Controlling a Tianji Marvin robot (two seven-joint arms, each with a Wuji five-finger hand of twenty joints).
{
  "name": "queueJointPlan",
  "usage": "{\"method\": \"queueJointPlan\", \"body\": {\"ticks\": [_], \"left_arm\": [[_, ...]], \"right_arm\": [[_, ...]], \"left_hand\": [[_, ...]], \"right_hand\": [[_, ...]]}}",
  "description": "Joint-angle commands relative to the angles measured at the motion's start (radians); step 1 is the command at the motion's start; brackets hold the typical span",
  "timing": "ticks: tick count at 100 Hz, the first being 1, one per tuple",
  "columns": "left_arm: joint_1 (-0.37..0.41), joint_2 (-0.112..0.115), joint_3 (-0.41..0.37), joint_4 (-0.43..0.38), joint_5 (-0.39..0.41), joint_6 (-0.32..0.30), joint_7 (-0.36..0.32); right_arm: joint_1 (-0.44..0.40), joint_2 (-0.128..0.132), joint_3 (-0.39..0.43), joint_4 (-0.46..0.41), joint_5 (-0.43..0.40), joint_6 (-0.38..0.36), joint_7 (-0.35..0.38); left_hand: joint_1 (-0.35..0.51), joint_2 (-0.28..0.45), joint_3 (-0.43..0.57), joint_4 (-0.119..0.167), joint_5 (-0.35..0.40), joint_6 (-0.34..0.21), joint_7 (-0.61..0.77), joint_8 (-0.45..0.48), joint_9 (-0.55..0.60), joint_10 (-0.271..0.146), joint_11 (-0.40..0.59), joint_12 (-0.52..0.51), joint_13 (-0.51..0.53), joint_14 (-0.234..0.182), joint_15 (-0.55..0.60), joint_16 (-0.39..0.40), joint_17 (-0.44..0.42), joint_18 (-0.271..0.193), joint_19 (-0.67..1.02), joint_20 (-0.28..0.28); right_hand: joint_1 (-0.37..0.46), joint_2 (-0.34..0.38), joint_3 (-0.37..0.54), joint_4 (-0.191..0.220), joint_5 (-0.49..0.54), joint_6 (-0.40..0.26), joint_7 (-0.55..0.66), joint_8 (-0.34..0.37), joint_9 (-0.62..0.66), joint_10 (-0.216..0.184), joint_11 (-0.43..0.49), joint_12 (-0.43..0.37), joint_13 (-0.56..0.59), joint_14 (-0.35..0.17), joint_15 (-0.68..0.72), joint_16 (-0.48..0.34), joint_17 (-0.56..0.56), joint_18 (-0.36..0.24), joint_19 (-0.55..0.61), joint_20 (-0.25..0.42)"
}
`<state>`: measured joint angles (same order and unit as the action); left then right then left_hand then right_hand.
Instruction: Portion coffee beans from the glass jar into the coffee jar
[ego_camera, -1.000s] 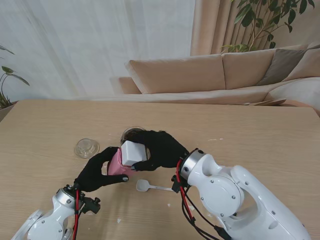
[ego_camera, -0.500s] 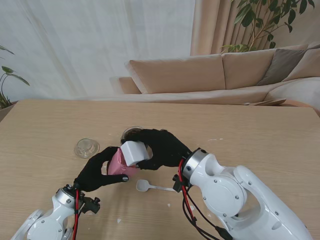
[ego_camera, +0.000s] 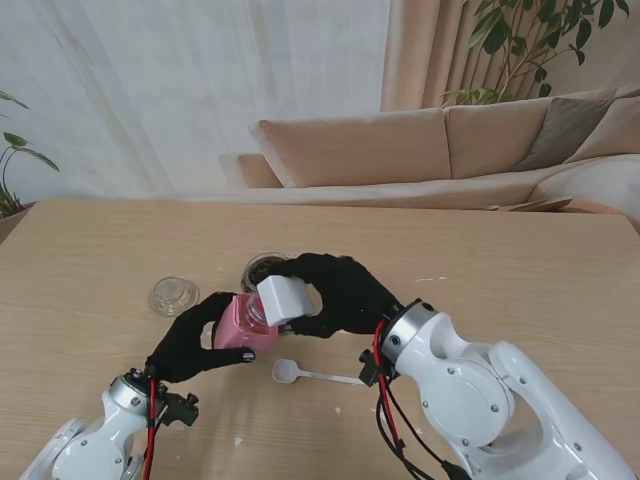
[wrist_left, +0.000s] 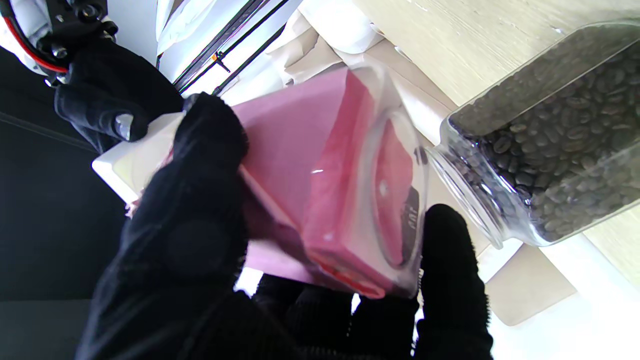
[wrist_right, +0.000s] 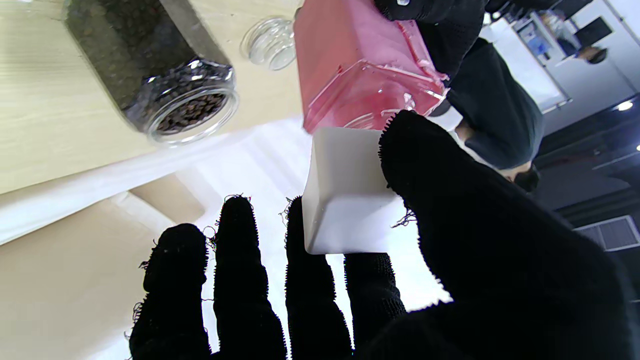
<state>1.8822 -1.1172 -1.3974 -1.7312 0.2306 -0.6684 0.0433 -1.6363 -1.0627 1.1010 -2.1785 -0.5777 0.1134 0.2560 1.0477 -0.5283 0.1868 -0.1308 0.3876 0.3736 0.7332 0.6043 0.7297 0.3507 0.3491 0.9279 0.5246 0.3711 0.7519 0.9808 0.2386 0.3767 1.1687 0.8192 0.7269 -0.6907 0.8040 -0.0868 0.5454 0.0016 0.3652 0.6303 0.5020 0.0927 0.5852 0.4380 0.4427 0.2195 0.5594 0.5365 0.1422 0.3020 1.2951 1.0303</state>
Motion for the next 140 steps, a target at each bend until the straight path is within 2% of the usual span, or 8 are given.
{"method": "queueJointPlan", "body": {"ticks": [1,39,59,74,88,103,114,140], "left_arm": [[0.011,-0.004,-0.005,-0.009,0.000,-0.006,-0.014],[0.021,-0.003,-0.011,-0.014,-0.025,-0.012,-0.026],[0.033,0.000,-0.017,-0.020,-0.034,-0.020,-0.036],[0.034,0.001,-0.018,-0.017,-0.028,-0.025,-0.036],[0.034,0.001,-0.016,-0.012,-0.025,-0.026,-0.036],[0.036,0.000,-0.017,-0.009,-0.023,-0.031,-0.033],[0.039,0.000,-0.019,-0.007,-0.020,-0.036,-0.031],[0.041,0.000,-0.025,-0.005,-0.019,-0.041,-0.030]], "right_arm": [[-0.048,0.004,0.022,-0.034,-0.016,0.013,0.010],[-0.337,0.005,0.279,-0.151,-0.164,0.054,0.033],[-0.455,-0.001,0.413,-0.136,-0.271,0.093,0.045],[-0.502,-0.007,0.491,-0.090,-0.320,0.145,0.046],[-0.504,-0.009,0.526,-0.020,-0.357,0.192,0.042],[-0.460,-0.007,0.521,0.076,-0.378,0.232,0.039],[-0.413,-0.005,0.500,0.159,-0.412,0.256,0.026],[-0.296,-0.005,0.408,0.353,-0.395,0.299,-0.061]], "left_hand": [[0.243,0.183,0.322,0.025,0.088,-0.189,0.244,0.076,0.122,-0.144,0.192,0.085,0.027,-0.019,0.009,0.022,0.003,-0.005,0.014,0.001],[0.243,0.184,0.322,0.025,0.089,-0.189,0.244,0.075,0.121,-0.144,0.191,0.085,0.027,-0.020,0.009,0.022,0.003,-0.005,0.014,0.001],[0.243,0.184,0.322,0.025,0.088,-0.189,0.243,0.075,0.120,-0.144,0.191,0.085,0.027,-0.020,0.009,0.021,0.003,-0.005,0.014,0.001],[0.243,0.184,0.323,0.025,0.088,-0.189,0.243,0.076,0.120,-0.145,0.191,0.086,0.027,-0.019,0.009,0.021,0.003,-0.005,0.014,0.001],[0.243,0.185,0.322,0.025,0.087,-0.189,0.242,0.075,0.119,-0.145,0.191,0.086,0.026,-0.021,0.009,0.021,0.003,-0.005,0.014,0.001],[0.243,0.184,0.323,0.025,0.089,-0.188,0.243,0.075,0.120,-0.144,0.190,0.085,0.026,-0.020,0.009,0.021,0.003,-0.005,0.014,0.001],[0.243,0.184,0.323,0.025,0.088,-0.189,0.242,0.076,0.120,-0.144,0.191,0.086,0.026,-0.019,0.009,0.021,0.003,-0.005,0.014,0.001],[0.243,0.184,0.323,0.025,0.088,-0.188,0.242,0.075,0.120,-0.144,0.191,0.086,0.026,-0.019,0.009,0.021,0.003,-0.005,0.014,0.001]], "right_hand": [[0.099,0.162,0.163,0.034,0.119,-0.106,0.173,-0.013,0.037,-0.023,0.019,0.013,0.024,-0.037,0.007,0.014,-0.008,-0.020,0.007,0.004],[0.095,0.160,0.158,0.035,0.113,-0.102,0.173,-0.020,0.032,-0.027,0.031,0.026,0.022,-0.039,0.008,0.015,-0.008,-0.018,0.007,0.006],[0.093,0.163,0.160,0.040,0.109,-0.104,0.173,-0.019,0.031,-0.029,0.035,0.031,0.023,-0.039,0.010,0.016,-0.005,-0.019,0.008,0.007],[0.089,0.165,0.161,0.042,0.104,-0.105,0.173,-0.018,0.026,-0.031,0.038,0.033,0.019,-0.040,0.012,0.016,-0.006,-0.020,0.008,0.008],[0.085,0.167,0.160,0.043,0.099,-0.105,0.174,-0.016,0.021,-0.031,0.042,0.035,0.017,-0.039,0.015,0.017,-0.006,-0.020,0.011,0.008],[0.080,0.165,0.158,0.042,0.094,-0.104,0.176,-0.014,0.017,-0.031,0.046,0.036,0.016,-0.040,0.019,0.018,-0.005,-0.021,0.013,0.008],[0.073,0.168,0.158,0.045,0.086,-0.108,0.177,-0.012,0.010,-0.033,0.049,0.036,0.014,-0.042,0.021,0.017,-0.002,-0.023,0.016,0.007],[0.033,0.163,0.127,0.044,0.051,-0.117,0.168,-0.016,-0.017,-0.034,0.055,0.035,-0.005,-0.041,0.026,0.016,-0.004,-0.025,0.022,0.005]]}}
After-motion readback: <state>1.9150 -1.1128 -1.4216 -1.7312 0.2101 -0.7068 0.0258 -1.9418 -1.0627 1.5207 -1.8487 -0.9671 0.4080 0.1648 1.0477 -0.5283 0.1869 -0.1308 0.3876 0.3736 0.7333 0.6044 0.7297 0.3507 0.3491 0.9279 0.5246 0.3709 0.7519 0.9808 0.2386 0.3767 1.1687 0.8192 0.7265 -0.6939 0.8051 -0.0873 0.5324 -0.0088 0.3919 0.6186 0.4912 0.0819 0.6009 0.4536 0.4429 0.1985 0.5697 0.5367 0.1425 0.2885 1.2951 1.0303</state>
